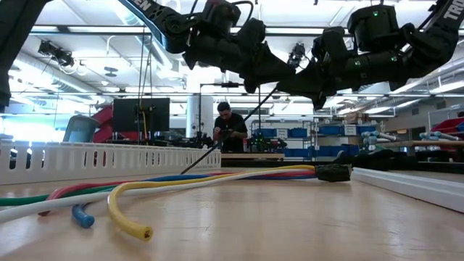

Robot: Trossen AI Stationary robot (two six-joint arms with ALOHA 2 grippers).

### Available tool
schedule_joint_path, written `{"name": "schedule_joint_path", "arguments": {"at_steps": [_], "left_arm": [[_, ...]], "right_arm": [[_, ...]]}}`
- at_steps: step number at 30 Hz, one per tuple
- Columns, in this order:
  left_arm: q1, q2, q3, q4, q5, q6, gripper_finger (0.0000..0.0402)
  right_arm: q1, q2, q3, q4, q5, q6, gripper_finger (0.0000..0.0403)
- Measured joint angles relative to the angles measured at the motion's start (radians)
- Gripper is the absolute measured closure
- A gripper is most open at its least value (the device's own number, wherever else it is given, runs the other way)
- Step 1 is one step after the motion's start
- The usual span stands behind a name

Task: Ziptie cables
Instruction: Wrap the cable wires together using the black zip tie

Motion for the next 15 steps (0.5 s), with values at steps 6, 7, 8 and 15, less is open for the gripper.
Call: {"name": "schedule_joint_path", "arguments": {"at_steps": [6,7,8,15], "left_arm": [[0.000,0.011,0.000,0.025,0.002,0.000,0.0355],[0.000,0.015,0.000,0.036,0.002,0.001,0.0365],[-0.001,0.018,0.002,0.041,0.001,0.002,0.0377],[-0.003,0.019,0.002,0.032,-0.022,0.001,0.0397]], "right_arm": [[0.000,0.000,0.000,0.008,-0.015,-0.001,0.0403],[0.000,0.000,0.000,0.008,-0.015,-0.001,0.0403],[-0.001,0.000,0.000,0.009,-0.015,-0.001,0.0403],[-0.001,0.000,0.000,0.005,-0.015,0.000,0.0403]]}}
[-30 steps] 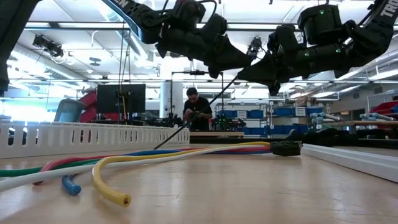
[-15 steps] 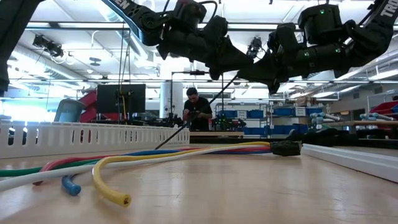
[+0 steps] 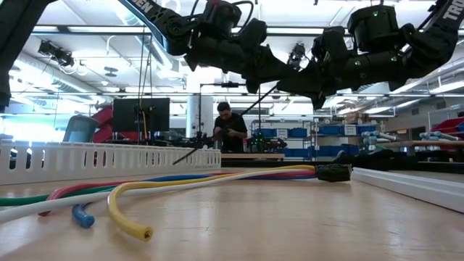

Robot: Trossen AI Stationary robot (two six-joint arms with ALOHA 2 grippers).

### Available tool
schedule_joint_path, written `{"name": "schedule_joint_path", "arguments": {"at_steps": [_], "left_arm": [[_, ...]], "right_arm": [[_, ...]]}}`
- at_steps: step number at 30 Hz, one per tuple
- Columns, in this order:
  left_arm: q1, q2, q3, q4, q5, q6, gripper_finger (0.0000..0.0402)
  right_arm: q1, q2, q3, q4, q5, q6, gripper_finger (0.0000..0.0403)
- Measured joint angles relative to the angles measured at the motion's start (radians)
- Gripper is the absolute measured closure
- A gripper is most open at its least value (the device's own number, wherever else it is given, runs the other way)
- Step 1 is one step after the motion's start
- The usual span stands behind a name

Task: Ziptie cables
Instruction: Wrap the cable wires together using the black zip tie

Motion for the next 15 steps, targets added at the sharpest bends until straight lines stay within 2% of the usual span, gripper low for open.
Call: {"name": "schedule_joint_path", "arguments": {"at_steps": [7,12,15], "left_arm": [[0.006,-0.002,0.000,-0.007,-0.028,-0.031,0.0399],[0.026,-0.024,0.000,-0.014,-0.039,-0.072,0.0400],[0.039,-0.047,0.000,-0.076,-0.039,-0.072,0.0400]], "right_arm": [[-0.001,0.000,0.000,-0.013,0.006,0.015,0.0397],[0.000,0.000,0.000,-0.065,-0.004,0.007,0.0367],[0.000,0.000,0.000,-0.094,-0.003,0.001,0.0348]]}}
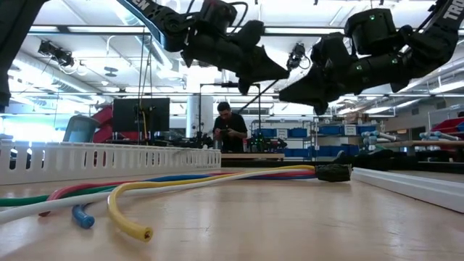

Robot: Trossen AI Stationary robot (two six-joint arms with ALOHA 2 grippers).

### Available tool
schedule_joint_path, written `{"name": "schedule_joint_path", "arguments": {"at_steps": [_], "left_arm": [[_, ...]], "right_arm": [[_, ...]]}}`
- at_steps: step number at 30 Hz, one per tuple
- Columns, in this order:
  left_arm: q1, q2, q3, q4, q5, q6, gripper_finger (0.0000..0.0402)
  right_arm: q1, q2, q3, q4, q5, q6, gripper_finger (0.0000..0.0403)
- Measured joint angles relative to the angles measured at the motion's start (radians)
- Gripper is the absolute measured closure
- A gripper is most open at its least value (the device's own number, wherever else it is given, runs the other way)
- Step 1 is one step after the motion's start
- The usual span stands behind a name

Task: Ziptie cables
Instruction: Wrap the cable wires together using the black zip tie

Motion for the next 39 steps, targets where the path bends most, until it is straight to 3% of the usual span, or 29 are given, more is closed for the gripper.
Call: {"name": "schedule_joint_path", "arguments": {"at_steps": [5,10,18,22,25,28,35,39], "left_arm": [[0.014,-0.023,-0.058,-0.017,-0.047,-0.006,0.0401],[0.031,-0.122,-0.241,0.155,-0.159,-0.053,0.0401],[0.008,-0.367,-0.737,0.787,-0.305,-0.178,0.0401],[-0.081,-0.378,-0.902,1.082,-0.430,-0.259,0.0401],[-0.131,-0.363,-0.915,1.180,-0.504,-0.290,0.0401],[-0.145,-0.359,-0.850,1.148,-0.511,-0.304,0.0401],[-0.135,-0.337,-0.614,0.840,-0.508,-0.407,0.0401],[-0.130,-0.302,-0.523,0.743,-0.500,-0.454,0.0401]], "right_arm": [[0.000,0.000,0.000,-0.097,-0.016,0.031,0.0336],[0.000,-0.019,-0.001,-0.219,-0.079,0.068,0.0345],[0.020,-0.173,0.000,-0.431,-0.086,0.060,0.0357],[0.075,-0.290,-0.002,-0.570,-0.083,0.062,0.0367],[0.167,-0.358,-0.002,-0.601,-0.028,0.066,0.0378],[0.272,-0.379,-0.001,-0.535,0.096,0.006,0.0393],[0.376,-0.263,0.010,-0.258,0.331,-0.423,0.0396],[0.369,-0.166,0.070,-0.250,0.426,-0.636,0.0395]]}}
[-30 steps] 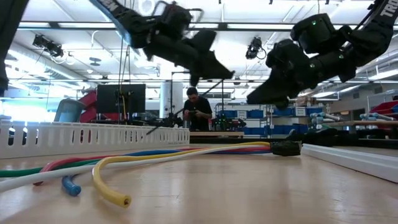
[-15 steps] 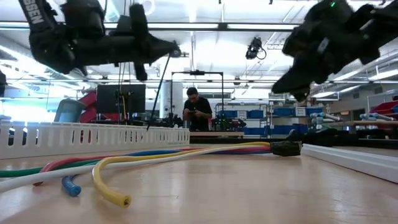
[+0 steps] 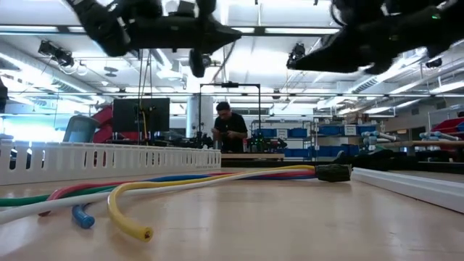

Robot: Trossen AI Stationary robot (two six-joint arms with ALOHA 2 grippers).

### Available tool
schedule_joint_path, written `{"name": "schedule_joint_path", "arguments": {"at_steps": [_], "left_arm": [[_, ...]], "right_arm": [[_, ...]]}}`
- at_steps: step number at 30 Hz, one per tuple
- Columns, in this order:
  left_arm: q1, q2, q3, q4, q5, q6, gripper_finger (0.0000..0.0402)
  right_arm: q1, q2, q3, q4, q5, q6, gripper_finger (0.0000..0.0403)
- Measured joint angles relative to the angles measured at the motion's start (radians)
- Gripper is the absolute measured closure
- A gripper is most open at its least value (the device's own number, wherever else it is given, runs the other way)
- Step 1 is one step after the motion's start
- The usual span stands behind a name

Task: Ziptie cables
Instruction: Wrap the cable wires together using the black zip tie

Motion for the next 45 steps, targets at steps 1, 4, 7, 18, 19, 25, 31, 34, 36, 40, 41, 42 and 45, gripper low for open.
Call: {"name": "schedule_joint_path", "arguments": {"at_steps": [1,4,7,18,19,25,31,34,36,40,41,42,45], "left_arm": [[0.001,0.011,0.013,-0.013,0.000,-0.016,0.0401],[0.005,0.045,0.040,-0.015,-0.003,-0.071,0.0401],[0.010,0.089,0.043,-0.022,-0.005,-0.137,0.0401],[0.013,0.248,0.038,0.049,-0.040,-0.332,0.0401],[0.013,0.254,0.042,0.055,-0.041,-0.347,0.0401],[0.008,0.295,0.046,0.071,-0.096,-0.424,0.0401],[-0.002,0.320,0.045,0.065,-0.127,-0.470,0.0401],[-0.002,0.329,0.045,0.069,-0.134,-0.494,0.0401],[-0.002,0.335,0.046,0.065,-0.136,-0.499,0.0401],[-0.002,0.353,0.080,0.062,-0.136,-0.521,0.0402],[-0.002,0.360,0.095,0.053,-0.137,-0.520,0.0401],[-0.002,0.365,0.112,0.056,-0.131,-0.519,0.0401],[-0.002,0.367,0.135,0.035,-0.091,-0.519,0.0401]], "right_arm": [[-0.001,0.024,0.016,0.000,0.030,-0.051,0.0395],[-0.002,0.094,0.078,-0.010,0.110,-0.190,0.0396],[0.001,0.171,0.125,-0.023,0.159,-0.312,0.0392],[0.075,0.470,0.190,0.038,0.398,-0.654,0.0357],[0.081,0.483,0.192,0.045,0.397,-0.669,0.0354],[0.129,0.545,0.194,0.079,0.359,-0.773,0.0330],[0.151,0.561,0.198,0.142,0.292,-0.827,0.0314],[0.147,0.561,0.211,0.143,0.213,-0.843,0.0314],[0.141,0.569,0.224,0.148,0.188,-0.875,0.0317],[0.123,0.619,0.272,0.142,0.175,-0.921,0.0326],[0.118,0.638,0.281,0.139,0.178,-0.940,0.0327],[0.115,0.657,0.293,0.139,0.187,-0.961,0.0328],[0.113,0.703,0.328,0.165,0.245,-1.000,0.0328]]}}
